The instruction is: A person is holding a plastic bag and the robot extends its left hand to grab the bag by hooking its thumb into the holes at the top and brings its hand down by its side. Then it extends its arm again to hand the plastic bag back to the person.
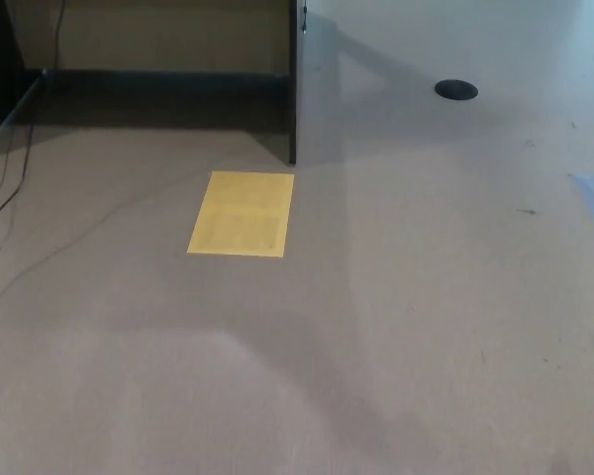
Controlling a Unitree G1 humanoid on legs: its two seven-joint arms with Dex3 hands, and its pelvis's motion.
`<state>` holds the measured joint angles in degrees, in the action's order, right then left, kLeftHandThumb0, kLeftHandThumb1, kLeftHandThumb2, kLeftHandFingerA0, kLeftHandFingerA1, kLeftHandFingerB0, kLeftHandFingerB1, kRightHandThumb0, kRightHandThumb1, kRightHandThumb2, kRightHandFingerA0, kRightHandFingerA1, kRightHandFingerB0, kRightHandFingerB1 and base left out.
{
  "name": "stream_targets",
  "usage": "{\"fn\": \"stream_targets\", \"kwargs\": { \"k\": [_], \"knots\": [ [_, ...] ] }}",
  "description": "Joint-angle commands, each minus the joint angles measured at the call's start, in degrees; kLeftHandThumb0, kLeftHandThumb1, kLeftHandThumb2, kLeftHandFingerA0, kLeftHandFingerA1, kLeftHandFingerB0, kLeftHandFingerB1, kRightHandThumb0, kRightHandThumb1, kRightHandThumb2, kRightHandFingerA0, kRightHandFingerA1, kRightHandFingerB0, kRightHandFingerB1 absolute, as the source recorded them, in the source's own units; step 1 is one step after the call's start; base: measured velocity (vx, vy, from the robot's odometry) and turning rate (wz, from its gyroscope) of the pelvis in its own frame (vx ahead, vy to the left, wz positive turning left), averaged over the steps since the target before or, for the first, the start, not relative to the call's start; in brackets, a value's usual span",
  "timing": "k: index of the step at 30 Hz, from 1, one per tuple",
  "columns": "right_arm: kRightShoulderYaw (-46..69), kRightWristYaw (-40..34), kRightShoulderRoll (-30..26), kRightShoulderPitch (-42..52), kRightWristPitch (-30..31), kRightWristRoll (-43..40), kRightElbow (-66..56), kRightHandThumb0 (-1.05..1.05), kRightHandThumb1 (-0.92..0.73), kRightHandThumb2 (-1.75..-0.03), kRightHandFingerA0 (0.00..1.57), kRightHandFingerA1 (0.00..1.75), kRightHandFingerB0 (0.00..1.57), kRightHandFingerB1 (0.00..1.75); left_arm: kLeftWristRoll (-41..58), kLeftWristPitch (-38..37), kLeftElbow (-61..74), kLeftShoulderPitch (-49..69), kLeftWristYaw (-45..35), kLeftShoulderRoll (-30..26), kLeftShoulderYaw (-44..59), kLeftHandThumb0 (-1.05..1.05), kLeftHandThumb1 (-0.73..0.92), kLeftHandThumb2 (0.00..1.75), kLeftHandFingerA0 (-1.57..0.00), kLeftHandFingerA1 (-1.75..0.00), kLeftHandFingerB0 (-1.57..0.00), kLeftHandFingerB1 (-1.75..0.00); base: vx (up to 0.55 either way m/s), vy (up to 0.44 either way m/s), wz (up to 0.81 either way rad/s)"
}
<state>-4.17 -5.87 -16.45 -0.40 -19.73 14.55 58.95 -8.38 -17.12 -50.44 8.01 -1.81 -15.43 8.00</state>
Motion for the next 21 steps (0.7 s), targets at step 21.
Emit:
{"fn": "stream_targets", "kwargs": {
  "k": [21],
  "knots": [
    [-1.3,-4.0,-1.9,-2.4,-11.1,1.5,6.0,-0.26,-0.67,-0.6,0.58,0.44,0.36,0.35,2.4,-12.9,40.4,4.7,0.8,-3.0,4.9,-0.36,0.47,0.55,-0.31,-0.35,-0.28,-0.31,0.0,0.0,0.0]
  ]
}}
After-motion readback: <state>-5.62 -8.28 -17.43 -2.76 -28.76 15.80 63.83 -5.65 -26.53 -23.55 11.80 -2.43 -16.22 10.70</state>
